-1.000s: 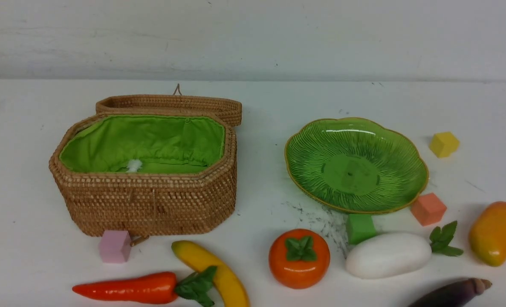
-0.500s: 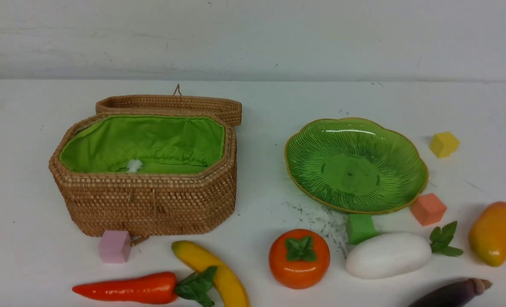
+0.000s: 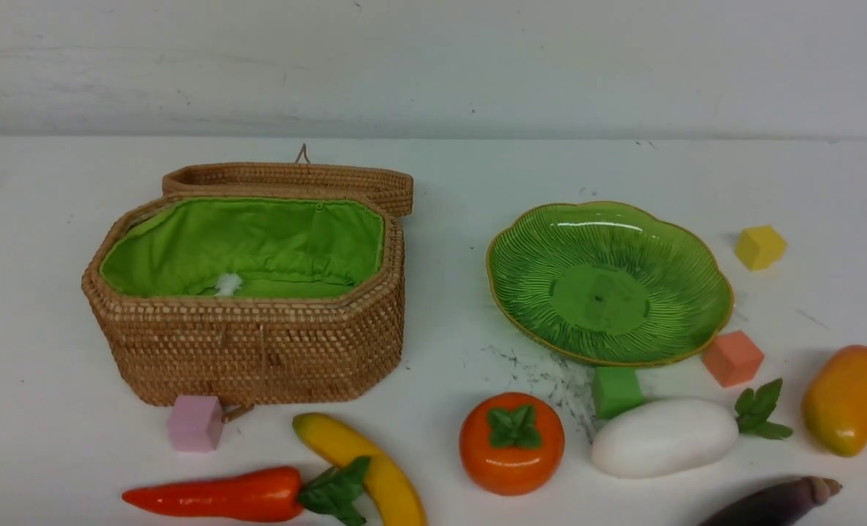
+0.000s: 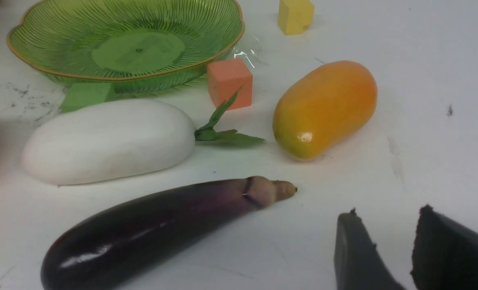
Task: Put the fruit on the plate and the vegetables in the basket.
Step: Use the left arm to grab a carrot and put it into the left basket
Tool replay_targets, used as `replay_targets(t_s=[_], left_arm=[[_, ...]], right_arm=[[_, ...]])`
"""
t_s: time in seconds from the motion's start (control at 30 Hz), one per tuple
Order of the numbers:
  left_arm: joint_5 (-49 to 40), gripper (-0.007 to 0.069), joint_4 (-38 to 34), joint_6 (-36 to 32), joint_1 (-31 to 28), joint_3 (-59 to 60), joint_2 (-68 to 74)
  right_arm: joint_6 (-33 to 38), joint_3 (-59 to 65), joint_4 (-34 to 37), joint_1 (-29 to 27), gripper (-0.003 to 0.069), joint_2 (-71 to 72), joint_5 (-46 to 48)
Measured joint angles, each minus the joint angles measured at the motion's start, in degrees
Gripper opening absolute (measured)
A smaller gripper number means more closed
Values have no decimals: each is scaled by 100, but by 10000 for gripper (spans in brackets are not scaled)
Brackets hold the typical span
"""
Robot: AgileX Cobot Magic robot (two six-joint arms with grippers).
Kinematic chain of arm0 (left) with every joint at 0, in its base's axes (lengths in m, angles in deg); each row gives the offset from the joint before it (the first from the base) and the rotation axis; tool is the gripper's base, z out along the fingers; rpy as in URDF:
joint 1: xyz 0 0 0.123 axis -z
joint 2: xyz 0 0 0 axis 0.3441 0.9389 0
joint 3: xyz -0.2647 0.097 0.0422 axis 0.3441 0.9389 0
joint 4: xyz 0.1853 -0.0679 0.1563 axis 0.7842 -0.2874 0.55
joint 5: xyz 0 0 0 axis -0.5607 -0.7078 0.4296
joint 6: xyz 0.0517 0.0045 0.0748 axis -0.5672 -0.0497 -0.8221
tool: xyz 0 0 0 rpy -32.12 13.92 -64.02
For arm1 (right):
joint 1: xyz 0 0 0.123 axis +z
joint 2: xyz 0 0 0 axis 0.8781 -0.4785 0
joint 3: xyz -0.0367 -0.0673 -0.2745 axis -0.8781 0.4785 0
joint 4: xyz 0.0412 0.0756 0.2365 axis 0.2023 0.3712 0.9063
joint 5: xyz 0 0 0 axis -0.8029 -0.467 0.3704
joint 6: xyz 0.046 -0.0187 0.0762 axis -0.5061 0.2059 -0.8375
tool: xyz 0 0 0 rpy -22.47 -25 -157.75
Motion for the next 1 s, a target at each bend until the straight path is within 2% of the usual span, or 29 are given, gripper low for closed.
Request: replay_targets(t_s=[0.1,0.23,0.4,0.43,0.47,0.53,0.63,0.73,0.87,0.97,1.0], left_arm=[[670,239,-210,273,0,-97,0],[474,239,-329,554,0,-879,0],[-399,239,-410,717,0,-2401,489],[-1040,239,-410,751,0,-3078,825],[-1040,239,-410,751,0,-3078,871],[-1995,239,-410,751,0,-3739,1289],[-3954,239,-410,572,0,-4428,2234],[-4957,239,-410,314,0,-4509,2891],[-5217,239,-360,-92,0,-4509,3485],[-5188,239,-687,-910,0,-4515,4053],[-5207,239,-930,-1435,0,-4515,4212]], right_arm=[[0,0,0,0,242,0,0],[0,0,0,0,242,0,0],[0,0,0,0,242,0,0],[0,0,0,0,242,0,0],[0,0,0,0,242,0,0],[0,0,0,0,242,0,0],[0,0,0,0,242,0,0],[0,0,0,0,242,0,0],[0,0,0,0,242,0,0],[0,0,0,0,242,0,0],[0,0,0,0,242,0,0]])
